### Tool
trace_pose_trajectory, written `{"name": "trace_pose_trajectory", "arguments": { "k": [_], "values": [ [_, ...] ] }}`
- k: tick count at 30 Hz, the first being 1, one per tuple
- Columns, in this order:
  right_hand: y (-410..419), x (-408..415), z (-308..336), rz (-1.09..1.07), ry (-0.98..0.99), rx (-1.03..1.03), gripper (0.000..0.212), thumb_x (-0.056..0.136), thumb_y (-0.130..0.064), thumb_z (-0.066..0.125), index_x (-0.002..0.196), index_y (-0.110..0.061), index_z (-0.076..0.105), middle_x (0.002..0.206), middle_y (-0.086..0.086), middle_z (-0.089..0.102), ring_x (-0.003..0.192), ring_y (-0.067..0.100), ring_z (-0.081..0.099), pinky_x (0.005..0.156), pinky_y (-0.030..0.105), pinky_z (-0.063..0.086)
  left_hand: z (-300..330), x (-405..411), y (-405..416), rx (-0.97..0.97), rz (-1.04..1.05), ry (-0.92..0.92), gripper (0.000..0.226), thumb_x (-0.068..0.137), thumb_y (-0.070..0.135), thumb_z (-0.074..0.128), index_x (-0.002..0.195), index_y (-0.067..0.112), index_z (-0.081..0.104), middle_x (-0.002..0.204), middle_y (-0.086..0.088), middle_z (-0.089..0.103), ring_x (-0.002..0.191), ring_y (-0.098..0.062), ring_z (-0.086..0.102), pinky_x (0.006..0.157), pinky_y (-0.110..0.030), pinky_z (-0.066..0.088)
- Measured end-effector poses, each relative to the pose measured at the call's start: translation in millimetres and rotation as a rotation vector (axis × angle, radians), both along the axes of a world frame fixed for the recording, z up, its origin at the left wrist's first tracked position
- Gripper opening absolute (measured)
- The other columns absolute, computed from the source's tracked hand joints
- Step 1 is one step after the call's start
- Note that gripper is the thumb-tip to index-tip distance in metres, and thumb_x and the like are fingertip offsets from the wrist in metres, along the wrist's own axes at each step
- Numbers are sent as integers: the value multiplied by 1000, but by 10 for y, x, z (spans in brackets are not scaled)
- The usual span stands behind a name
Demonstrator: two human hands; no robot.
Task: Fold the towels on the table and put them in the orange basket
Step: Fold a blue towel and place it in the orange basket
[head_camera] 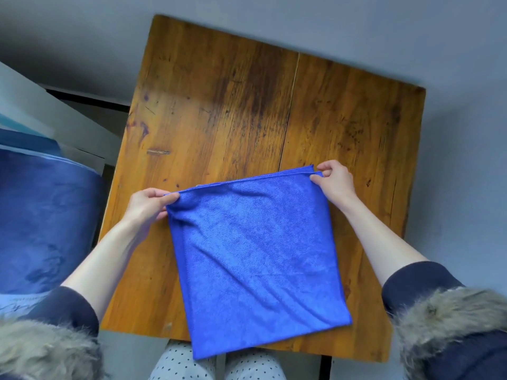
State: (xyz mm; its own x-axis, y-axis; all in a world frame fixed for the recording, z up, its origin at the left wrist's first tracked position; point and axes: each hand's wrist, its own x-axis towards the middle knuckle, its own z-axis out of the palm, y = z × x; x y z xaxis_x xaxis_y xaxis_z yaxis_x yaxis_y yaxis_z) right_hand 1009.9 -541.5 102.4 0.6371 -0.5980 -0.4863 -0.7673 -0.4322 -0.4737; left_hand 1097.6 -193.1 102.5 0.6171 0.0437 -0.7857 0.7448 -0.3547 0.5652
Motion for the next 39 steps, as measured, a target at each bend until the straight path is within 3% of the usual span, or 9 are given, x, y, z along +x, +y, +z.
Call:
{"name": "trace_pose_trajectory", "arguments": {
  "k": [3,7,12,20,26,30,36,39],
  "values": [
    [-33,-19,44,18,-8,-31,24,84,-18,67,107,-11,64,91,2,58,90,15,50,74,20,34,-7,16,13,24,-23,-23,11,83,12,69,74,13,62,85,-4,65,88,-17,59,78,-28,46],
    [-52,2,79,164,-1,-75,4,86,-13,64,90,-14,64,91,5,61,85,18,53,66,19,35,-27,15,34,96,-77,-119,12,82,16,71,72,16,63,81,-1,64,83,-16,57,76,-28,45],
    [-50,116,58,605,33,-247,11,88,-6,57,95,-3,65,113,11,54,107,27,48,86,30,38,-46,-28,44,140,-92,-136,13,81,17,71,71,17,63,80,-1,65,83,-17,58,82,-33,47],
    [6,316,32,739,195,-190,4,86,-7,59,86,-10,58,112,10,48,108,24,42,85,31,40,-73,1,88,188,-233,-67,14,80,18,72,71,16,62,83,-4,65,83,-18,55,81,-35,45],
    [33,291,57,609,211,-94,14,86,-6,60,77,-14,52,102,9,47,93,23,48,73,30,38,-12,49,77,247,-295,-175,14,80,20,72,71,18,61,80,-1,64,79,-17,54,69,-29,40],
    [-39,159,273,460,151,-55,14,85,-7,63,74,-12,55,99,6,49,89,19,47,70,27,35,161,123,110,189,-324,-238,11,80,18,72,74,15,63,77,2,64,72,-11,54,61,-24,40],
    [-163,-181,879,204,-12,-45,13,81,-8,67,71,-15,62,85,5,61,75,15,53,57,22,38,606,170,127,26,-387,-345,8,82,13,69,76,11,64,75,0,66,67,-6,56,58,-13,42],
    [-179,-369,1268,86,-118,19,15,78,-7,71,68,-16,64,78,2,62,71,10,55,57,20,41,908,282,84,-26,-422,-424,10,82,11,69,74,11,64,77,-1,66,70,-10,57,64,-16,43]
  ]
}}
